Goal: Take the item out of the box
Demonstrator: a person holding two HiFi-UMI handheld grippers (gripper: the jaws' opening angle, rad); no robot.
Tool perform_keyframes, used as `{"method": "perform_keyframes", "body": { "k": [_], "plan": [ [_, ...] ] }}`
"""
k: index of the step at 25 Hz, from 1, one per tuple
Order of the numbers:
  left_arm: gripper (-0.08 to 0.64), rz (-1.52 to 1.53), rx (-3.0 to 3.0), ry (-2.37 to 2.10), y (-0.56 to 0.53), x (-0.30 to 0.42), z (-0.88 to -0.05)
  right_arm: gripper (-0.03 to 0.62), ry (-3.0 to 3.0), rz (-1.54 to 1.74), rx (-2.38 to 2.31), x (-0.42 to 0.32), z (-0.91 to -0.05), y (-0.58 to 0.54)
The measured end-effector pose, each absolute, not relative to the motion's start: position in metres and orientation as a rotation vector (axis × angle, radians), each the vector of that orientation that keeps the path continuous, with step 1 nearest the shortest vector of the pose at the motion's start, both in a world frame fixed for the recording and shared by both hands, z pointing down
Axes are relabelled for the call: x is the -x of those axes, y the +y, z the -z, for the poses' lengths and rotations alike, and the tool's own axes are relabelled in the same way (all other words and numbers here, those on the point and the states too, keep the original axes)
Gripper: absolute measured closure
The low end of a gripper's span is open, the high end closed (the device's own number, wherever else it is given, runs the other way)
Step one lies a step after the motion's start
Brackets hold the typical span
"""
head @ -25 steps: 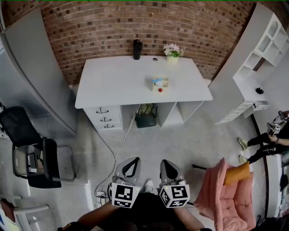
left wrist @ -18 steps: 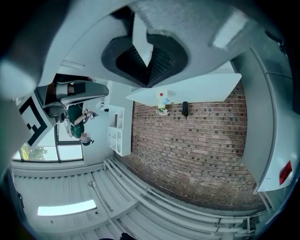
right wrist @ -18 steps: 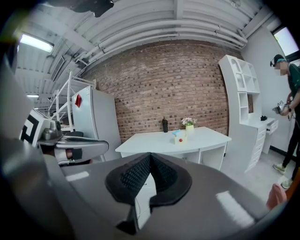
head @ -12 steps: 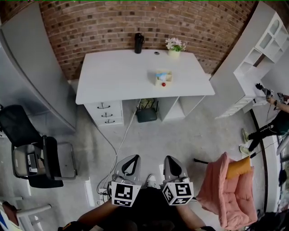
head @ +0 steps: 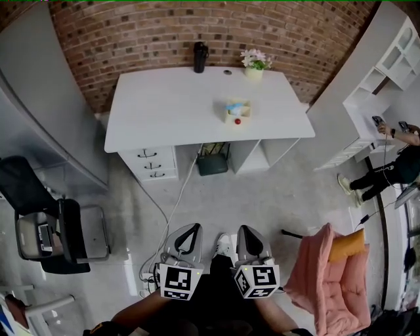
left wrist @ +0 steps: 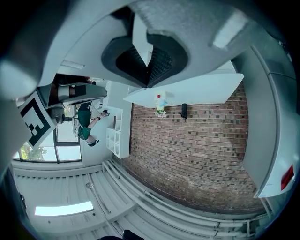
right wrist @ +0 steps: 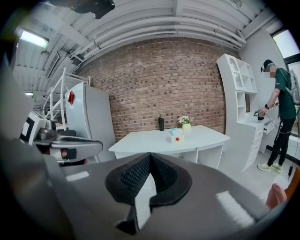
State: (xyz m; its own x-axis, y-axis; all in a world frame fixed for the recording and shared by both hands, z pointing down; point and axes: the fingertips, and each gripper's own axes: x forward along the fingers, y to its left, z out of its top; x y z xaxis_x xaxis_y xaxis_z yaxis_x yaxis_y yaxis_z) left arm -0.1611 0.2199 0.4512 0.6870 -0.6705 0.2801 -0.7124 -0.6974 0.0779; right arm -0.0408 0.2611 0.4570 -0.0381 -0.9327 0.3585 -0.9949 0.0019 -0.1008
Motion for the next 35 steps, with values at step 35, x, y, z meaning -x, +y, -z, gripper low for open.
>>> {"method": "perform_keyframes", "body": {
  "k": [35],
  "plan": [
    [0.555, -0.361, -2.629, -1.365, 0.112, 0.015, -0.444, 0.591, -2.279, -0.399, -1.789, -0.095, -0.460, 0.132]
  ]
}}
